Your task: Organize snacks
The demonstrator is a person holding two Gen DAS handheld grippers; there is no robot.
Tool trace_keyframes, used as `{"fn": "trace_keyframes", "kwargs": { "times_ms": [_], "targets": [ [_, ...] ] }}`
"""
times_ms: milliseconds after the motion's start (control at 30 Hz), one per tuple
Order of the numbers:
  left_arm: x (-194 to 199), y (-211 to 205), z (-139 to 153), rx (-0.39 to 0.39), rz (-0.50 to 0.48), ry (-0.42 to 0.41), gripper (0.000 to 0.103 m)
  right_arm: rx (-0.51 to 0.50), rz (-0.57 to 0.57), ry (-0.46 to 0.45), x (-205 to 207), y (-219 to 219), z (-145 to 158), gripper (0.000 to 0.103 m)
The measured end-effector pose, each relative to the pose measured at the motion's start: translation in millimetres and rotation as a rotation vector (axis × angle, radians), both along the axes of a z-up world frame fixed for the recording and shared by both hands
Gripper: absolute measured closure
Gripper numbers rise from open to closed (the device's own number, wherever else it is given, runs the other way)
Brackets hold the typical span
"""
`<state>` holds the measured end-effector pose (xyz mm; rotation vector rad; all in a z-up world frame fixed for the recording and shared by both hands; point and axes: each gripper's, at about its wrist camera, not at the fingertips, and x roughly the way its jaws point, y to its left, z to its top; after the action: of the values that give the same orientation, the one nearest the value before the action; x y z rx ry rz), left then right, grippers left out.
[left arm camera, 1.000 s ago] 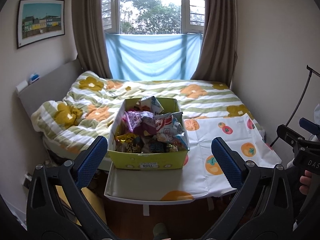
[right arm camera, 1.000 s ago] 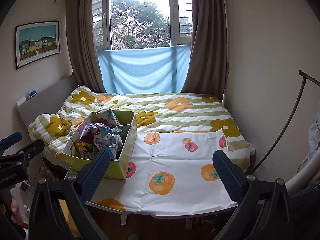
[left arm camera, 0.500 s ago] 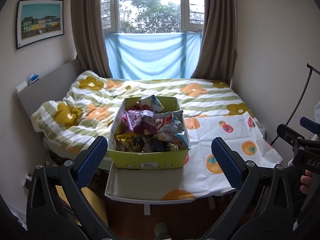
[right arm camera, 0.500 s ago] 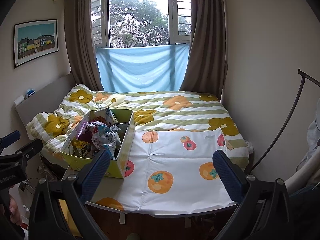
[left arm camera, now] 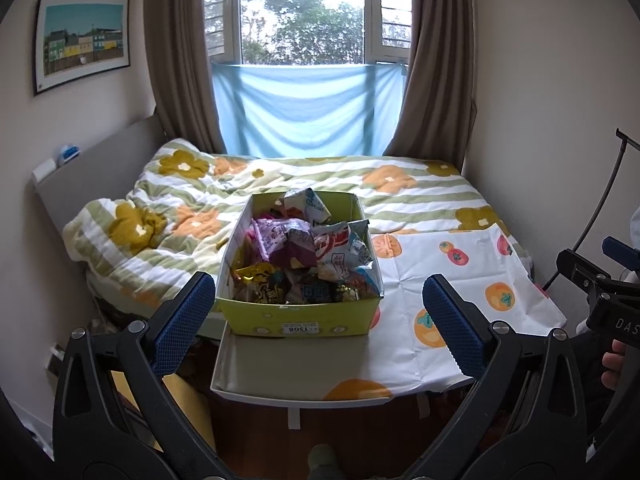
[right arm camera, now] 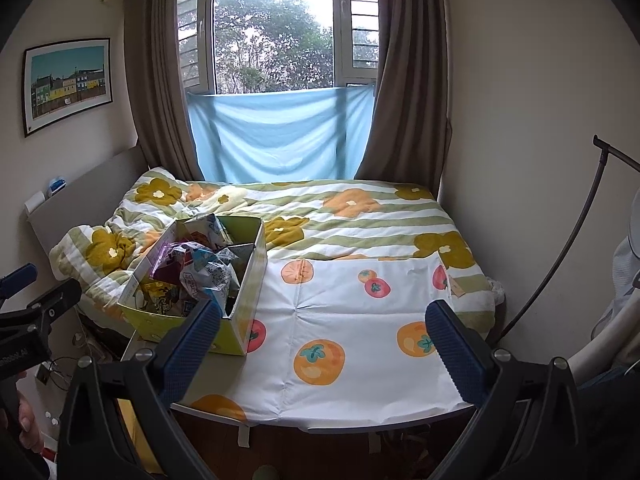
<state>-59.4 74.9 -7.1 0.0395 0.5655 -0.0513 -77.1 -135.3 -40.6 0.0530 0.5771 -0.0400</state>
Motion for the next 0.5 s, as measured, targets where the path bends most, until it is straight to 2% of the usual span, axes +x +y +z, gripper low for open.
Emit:
{"fn": "trace_keyframes", "kwargs": {
  "times_ms": [500],
  "targets": [
    [5.5,1.0,-0.4,0.003,0.002,0.006,0.000,0.001,-0.019,0.003,4.1,5.7,1.4,0.001]
  ]
}}
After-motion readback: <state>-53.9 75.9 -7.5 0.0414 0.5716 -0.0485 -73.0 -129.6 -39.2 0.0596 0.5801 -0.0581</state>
